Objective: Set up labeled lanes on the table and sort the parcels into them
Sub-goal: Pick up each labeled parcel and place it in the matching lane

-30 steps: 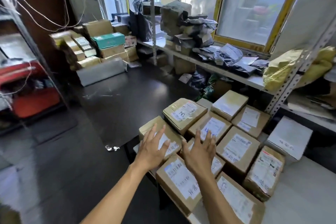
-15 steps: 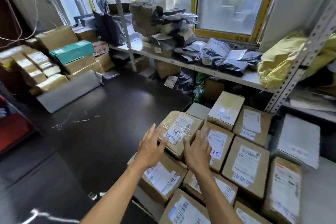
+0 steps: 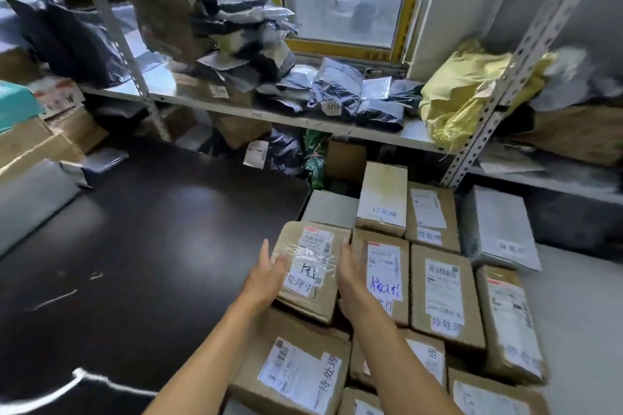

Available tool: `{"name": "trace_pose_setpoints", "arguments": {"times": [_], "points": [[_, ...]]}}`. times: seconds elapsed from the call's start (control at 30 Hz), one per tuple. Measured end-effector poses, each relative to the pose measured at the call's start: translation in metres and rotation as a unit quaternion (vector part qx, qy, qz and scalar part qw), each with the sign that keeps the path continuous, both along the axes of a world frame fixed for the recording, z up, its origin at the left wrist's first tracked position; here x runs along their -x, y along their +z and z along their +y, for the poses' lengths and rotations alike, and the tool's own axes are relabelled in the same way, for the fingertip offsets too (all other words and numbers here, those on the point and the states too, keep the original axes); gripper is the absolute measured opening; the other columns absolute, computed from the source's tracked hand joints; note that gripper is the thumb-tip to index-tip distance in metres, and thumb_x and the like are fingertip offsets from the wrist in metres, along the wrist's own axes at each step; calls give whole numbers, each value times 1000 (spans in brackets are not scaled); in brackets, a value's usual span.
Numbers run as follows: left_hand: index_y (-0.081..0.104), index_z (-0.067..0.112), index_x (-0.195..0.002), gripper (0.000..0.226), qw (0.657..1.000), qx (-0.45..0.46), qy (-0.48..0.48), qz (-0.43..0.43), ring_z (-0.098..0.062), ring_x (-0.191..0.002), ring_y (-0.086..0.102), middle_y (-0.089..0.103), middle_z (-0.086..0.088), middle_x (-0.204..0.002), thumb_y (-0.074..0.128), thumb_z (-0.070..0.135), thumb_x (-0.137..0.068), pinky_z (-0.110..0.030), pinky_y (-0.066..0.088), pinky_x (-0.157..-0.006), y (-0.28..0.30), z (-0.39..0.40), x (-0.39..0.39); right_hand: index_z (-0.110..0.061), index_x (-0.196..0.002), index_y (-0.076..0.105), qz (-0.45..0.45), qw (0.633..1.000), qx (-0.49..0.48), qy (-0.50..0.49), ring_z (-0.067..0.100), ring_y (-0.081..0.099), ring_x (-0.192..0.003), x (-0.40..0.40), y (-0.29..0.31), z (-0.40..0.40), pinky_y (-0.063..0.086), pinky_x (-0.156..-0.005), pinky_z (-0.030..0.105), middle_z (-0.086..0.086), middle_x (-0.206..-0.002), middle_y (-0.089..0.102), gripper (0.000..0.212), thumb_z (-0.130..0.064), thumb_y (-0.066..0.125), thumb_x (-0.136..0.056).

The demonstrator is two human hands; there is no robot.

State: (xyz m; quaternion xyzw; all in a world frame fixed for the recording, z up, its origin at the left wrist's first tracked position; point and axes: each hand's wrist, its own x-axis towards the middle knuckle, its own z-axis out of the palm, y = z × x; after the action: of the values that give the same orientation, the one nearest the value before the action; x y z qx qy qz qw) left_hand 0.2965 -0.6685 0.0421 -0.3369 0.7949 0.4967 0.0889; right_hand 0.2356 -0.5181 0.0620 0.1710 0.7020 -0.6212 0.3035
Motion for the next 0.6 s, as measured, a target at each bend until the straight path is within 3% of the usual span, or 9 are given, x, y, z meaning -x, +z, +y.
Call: {"name": "trace_pose_setpoints", "arguments": {"times": [0.07, 0.1, 0.2, 0.3, 0.4, 0.5, 0.6], "points": [[8, 31, -163, 70, 1000, -19, 3, -15, -33, -151, 26, 28, -3, -166, 31, 61, -103, -49, 22, -121, -3, -7, 7, -33, -144, 57, -14, 1000, -21, -8, 24, 33, -151, 17, -49, -12, 23, -127, 47, 2, -162, 41, 114, -107, 23, -65], [10, 32, -162, 69, 999, -31, 4, -20, -33, -153, 21, 26, -2, -166, 30, 62, -103, -51, 18, -122, -6, -10, 11, -32, -153, 48, -27, 998, -56, -20, 25, 23, -156, 23, -63, -17, 16, -129, 49, 3, -168, 30, 129, -111, 18, -55], [23, 33, -160, 61, 998, -46, 8, -35, -35, -152, 11, 24, -7, -165, 23, 58, -105, -50, 12, -121, -8, -16, 22, -15, -161, 32, -34, 987, -152, -47, 37, 13, -156, 9, -18, -34, 13, -128, 53, 14, -170, 11, 113, -94, 14, -82], [36, 35, -154, 59, 996, -77, 31, -24, -35, -148, 17, 27, -13, -160, 24, 62, -103, -49, 16, -120, -7, -20, 29, -16, -156, 39, -12, 982, -184, -33, 39, 28, -146, 1, 5, -39, 27, -121, 50, 15, -160, 25, 120, -99, 5, -75], [43, 35, -150, 69, 989, -137, 56, 23, -30, -150, 19, 28, -10, -160, 32, 74, -95, -49, 18, -122, 3, -28, 32, -23, -155, 33, 35, 986, -157, -50, 36, 30, -141, 1, 21, -39, 26, -117, 51, 15, -154, 28, 101, -93, 19, -83], [47, 39, -143, 64, 974, -191, 64, 100, -18, -148, 22, 31, 2, -154, 36, 77, -92, -47, 21, -122, 20, -37, 37, -29, -141, 38, 80, 989, -108, -58, 30, 35, -133, 1, 46, -40, 29, -117, 53, 11, -148, 30, 104, -99, 22, -67], [52, 32, -137, 79, 963, -212, 42, 163, -14, -134, 44, 47, 6, -143, 42, 86, -80, -47, 34, -117, 43, -40, 41, -29, -153, 31, 130, 989, -30, -58, 16, 38, -124, 0, 66, -33, 31, -107, 40, 1, -147, 40, 112, -98, 28, -65]]}}
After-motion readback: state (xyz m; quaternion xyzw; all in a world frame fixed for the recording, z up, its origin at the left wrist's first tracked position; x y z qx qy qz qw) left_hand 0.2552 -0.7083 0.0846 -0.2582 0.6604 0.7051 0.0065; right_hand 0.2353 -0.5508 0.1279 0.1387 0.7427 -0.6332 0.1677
